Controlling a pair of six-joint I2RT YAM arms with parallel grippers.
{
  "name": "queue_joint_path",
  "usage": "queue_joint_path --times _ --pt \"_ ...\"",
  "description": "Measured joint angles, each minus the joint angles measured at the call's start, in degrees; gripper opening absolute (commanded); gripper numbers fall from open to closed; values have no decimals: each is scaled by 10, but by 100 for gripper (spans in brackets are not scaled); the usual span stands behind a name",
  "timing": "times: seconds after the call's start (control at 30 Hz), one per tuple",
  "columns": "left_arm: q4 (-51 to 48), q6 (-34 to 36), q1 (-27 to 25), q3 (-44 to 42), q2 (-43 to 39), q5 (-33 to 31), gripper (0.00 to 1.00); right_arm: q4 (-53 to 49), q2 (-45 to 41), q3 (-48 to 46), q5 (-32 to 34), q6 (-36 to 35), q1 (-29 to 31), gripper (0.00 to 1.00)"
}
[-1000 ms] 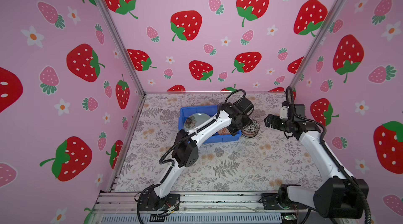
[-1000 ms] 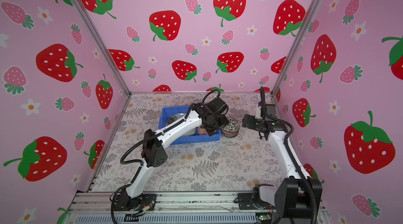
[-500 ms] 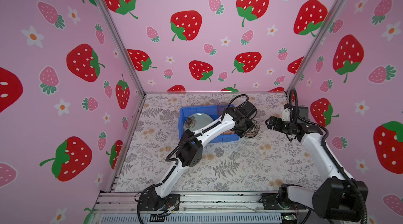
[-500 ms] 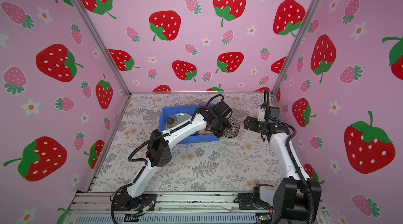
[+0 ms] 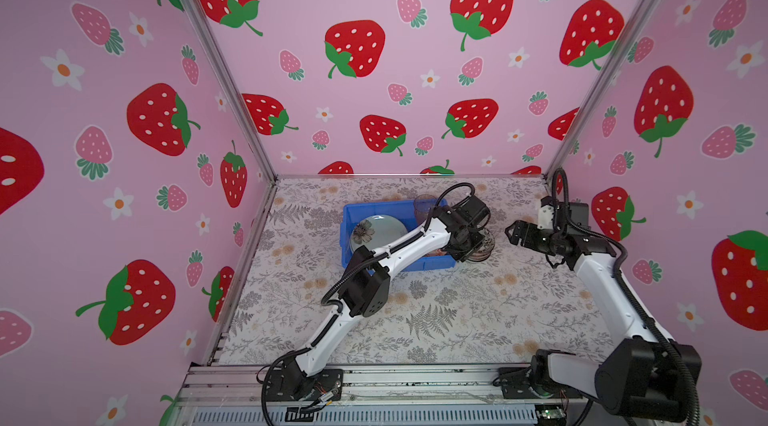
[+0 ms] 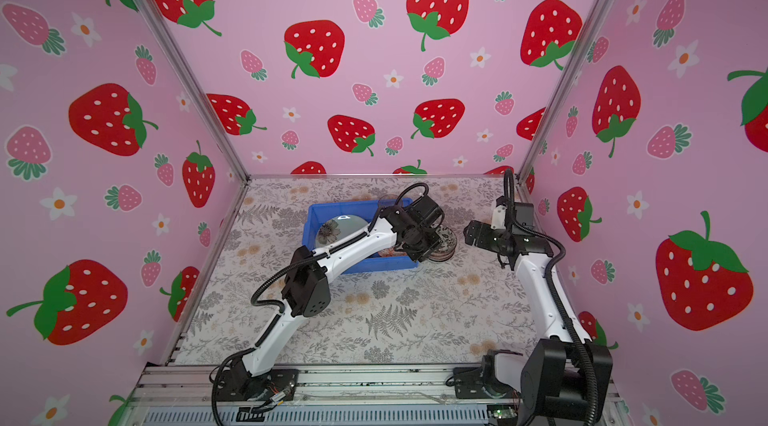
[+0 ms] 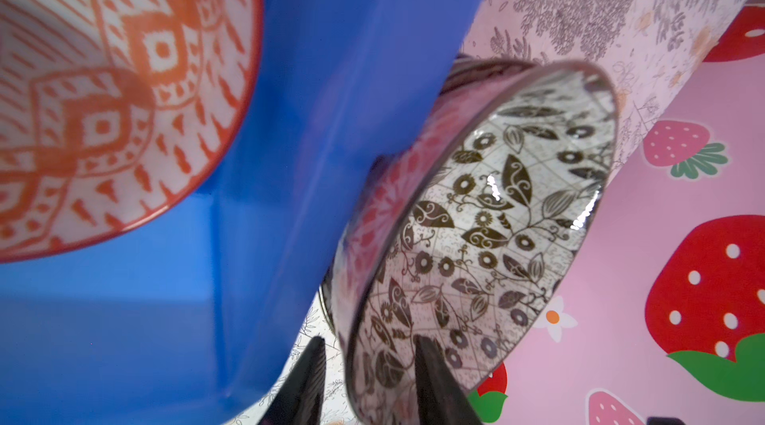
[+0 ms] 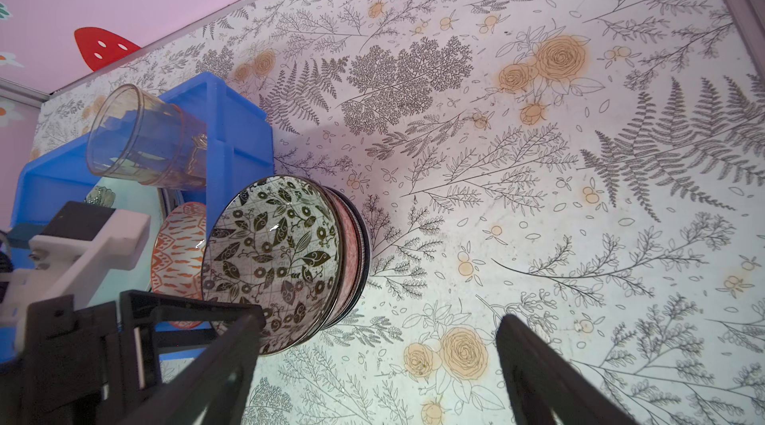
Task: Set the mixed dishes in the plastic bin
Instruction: 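Grasp the black-leaf bowl rim with the left gripper as the right gripper releases and withdraws, then carry the black-leaf bowl with the left gripper over the bin and lower it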
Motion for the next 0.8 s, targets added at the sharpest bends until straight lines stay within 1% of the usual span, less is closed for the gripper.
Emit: queue_joint_path --times 0.03,0.1,0.17,0.27,0.37,0.6,0.63,0.7,0.73,0.8 --pt "0 2 0 0 0 -5 37 0 0 0 0 0 0 92" --pt "0 6 1 0 0 -12 32 0 0 0 -1 0 0 92" --pt "-1 11 1 0 0 -17 30 0 0 0 -2 0 0 92" --pt "-2 15 2 0 0 -22 21 0 0 0 -2 0 -1 92" --pt "-5 18 3 0 0 -26 16 0 0 0 -2 0 -1 92" --pt "-5 25 9 0 0 -35 13 0 0 0 -3 0 -1 91" --pt "-5 26 9 0 0 -37 9 0 0 0 -3 0 -1 91" --pt "-5 28 9 0 0 -36 7 0 0 0 -5 0 -1 91" --pt "-1 30 8 0 0 -35 2 0 0 0 -6 0 -2 91" --pt "1 30 7 0 0 -35 0 0 0 0 -7 0 -2 91"
